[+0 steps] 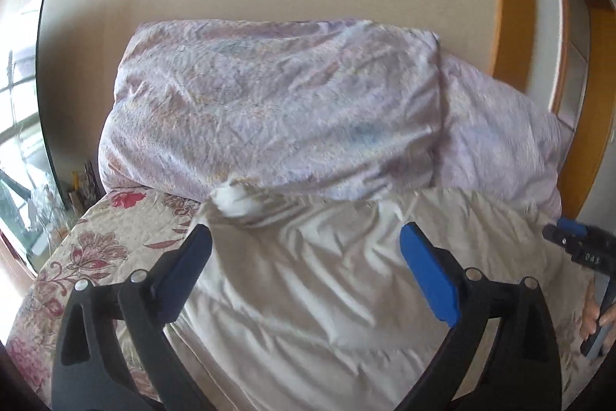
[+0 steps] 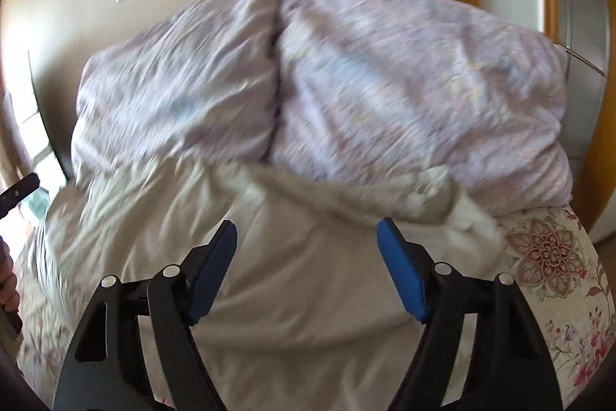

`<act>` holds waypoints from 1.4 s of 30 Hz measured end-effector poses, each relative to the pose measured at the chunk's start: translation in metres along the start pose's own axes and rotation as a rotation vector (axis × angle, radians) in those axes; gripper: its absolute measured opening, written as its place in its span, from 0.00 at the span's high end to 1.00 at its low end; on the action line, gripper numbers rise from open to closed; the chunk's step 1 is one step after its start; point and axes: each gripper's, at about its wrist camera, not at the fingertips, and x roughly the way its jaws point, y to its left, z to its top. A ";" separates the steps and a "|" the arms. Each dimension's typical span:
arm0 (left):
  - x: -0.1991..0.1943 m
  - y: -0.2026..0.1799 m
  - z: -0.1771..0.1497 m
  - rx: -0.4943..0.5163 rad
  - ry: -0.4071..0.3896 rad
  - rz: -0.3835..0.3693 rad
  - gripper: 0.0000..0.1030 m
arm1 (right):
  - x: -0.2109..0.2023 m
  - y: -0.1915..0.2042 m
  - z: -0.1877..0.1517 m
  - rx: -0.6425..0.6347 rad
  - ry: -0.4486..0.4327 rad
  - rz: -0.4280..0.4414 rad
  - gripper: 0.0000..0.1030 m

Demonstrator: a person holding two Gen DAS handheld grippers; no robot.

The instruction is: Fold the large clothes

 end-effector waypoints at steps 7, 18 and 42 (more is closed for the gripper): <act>0.065 -0.019 -0.011 0.084 0.106 0.151 0.05 | 0.055 -0.001 0.000 0.008 0.097 -0.151 0.25; 0.120 0.003 -0.016 -0.036 0.202 0.222 0.02 | 0.103 -0.021 -0.015 0.147 0.137 -0.265 0.19; 0.145 -0.018 -0.006 0.087 0.266 0.356 0.02 | 0.095 -0.043 0.008 0.153 0.203 -0.235 0.14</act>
